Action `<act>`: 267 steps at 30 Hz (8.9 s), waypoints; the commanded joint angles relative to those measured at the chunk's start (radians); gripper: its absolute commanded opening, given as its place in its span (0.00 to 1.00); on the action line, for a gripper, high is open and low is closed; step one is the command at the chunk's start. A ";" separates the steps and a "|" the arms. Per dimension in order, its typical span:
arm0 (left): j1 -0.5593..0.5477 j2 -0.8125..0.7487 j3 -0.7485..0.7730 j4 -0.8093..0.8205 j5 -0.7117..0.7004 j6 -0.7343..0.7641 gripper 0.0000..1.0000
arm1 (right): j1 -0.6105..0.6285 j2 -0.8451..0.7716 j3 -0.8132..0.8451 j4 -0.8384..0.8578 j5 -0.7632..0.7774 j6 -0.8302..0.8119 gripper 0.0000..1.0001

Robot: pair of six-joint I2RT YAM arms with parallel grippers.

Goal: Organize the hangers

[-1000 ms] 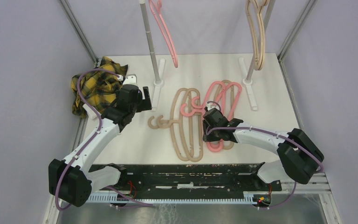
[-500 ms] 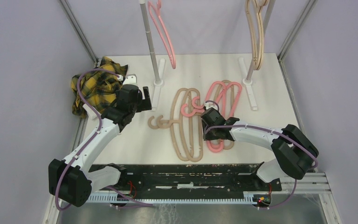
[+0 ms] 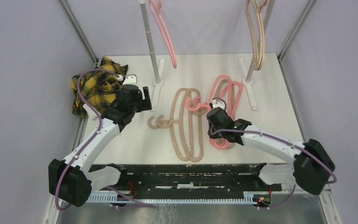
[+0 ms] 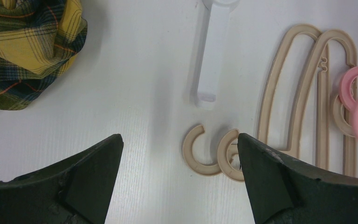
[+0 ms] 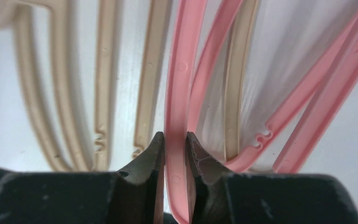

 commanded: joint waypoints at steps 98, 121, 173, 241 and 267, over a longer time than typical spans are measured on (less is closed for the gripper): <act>0.014 -0.027 0.056 0.008 -0.058 0.074 0.99 | -0.267 0.438 1.137 0.189 -0.658 0.471 0.52; 0.015 0.016 0.067 0.000 -0.027 0.064 0.99 | -0.189 0.047 0.335 -0.237 -0.184 -0.115 0.73; 0.015 0.007 0.053 0.003 0.001 0.085 0.99 | -0.122 -0.212 0.319 -0.064 -0.222 0.102 0.01; 0.018 -0.070 0.037 0.000 -0.072 0.113 0.99 | -0.242 0.662 1.401 0.204 -0.607 0.638 0.01; 0.025 -0.062 0.039 0.007 -0.067 0.117 0.99 | -0.171 0.835 1.608 0.134 -0.695 0.633 0.07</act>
